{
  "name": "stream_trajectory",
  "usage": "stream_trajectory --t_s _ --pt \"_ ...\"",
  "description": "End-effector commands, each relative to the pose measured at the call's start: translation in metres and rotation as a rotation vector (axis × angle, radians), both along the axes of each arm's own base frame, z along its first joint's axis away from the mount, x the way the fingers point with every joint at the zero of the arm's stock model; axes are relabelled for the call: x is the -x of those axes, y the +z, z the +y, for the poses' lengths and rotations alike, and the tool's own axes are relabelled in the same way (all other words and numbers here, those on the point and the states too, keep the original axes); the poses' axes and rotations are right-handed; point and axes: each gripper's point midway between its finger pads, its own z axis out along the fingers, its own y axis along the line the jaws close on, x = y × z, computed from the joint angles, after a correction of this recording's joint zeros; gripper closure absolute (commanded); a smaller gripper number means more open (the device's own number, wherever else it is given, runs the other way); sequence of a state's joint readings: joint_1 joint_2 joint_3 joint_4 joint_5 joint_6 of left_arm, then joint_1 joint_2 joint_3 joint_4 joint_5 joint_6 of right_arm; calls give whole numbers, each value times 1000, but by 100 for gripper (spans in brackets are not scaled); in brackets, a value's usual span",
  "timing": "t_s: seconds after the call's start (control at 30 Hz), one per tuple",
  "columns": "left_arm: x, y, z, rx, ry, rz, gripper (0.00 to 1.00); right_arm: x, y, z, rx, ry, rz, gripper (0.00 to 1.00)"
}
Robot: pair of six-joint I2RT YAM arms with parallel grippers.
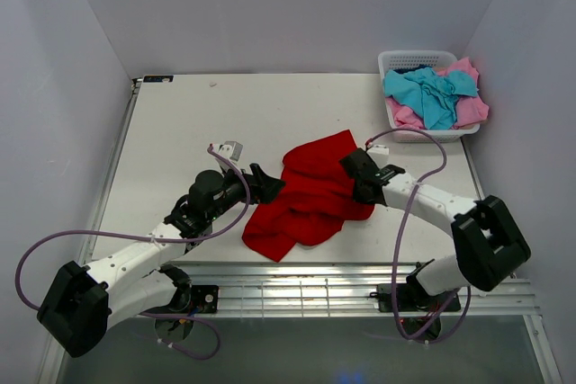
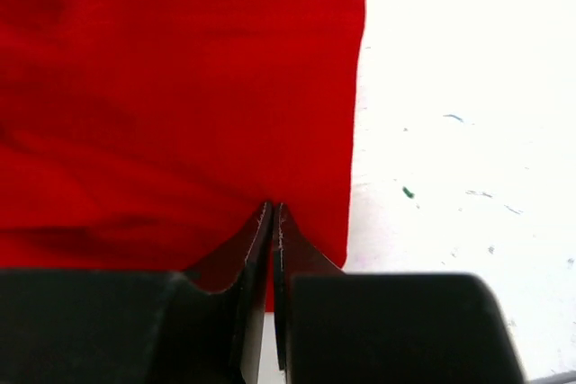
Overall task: Fold and stack the t-shirts
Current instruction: Move the tshirt to the center of the board
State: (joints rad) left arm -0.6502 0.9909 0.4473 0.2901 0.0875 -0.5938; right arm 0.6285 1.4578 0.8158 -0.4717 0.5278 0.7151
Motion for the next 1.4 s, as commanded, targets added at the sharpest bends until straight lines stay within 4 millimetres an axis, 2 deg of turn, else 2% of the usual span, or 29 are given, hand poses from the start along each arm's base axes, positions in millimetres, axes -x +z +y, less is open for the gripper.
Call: stream_trajectory --t_s 0.0,0.1,0.13,0.17,0.3,0.43,0.53,0.57,0.7,1.13,1.3,1.37 --pt "1 0 1 -3 5 -7 2 -10 60 -9 -21 -25 -142 92" --pt "1 0 0 3 5 0 2 -12 82 -13 -40 -39 -203 92" --pt "1 -1 0 2 4 4 2 -11 81 -14 -39 -41 -204 85" --pt "1 -2 0 3 5 8 2 -10 80 -15 -38 -42 -202 84" --pt "2 1 0 5 1 0 2 -4 64 -19 -31 -64 -179 90" --pt "4 3 2 12 2 -10 2 -6 61 -20 -34 -71 -187 89" --pt "5 2 3 15 6 -8 2 -7 56 -21 -27 -85 -172 64" --pt "5 1 3 15 5 -5 2 -7 54 -21 -24 -88 -170 49" --pt "8 1 3 18 0 -3 2 -7 41 -23 -7 -106 -146 33" --pt "10 -3 8 13 12 3 2 3 7 -33 -66 -149 -105 32" --pt "11 -3 9 11 13 -1 2 -2 -2 -27 -109 -130 -101 38" --pt "11 -2 10 9 15 -4 2 -3 -5 -25 -113 -113 -100 43"
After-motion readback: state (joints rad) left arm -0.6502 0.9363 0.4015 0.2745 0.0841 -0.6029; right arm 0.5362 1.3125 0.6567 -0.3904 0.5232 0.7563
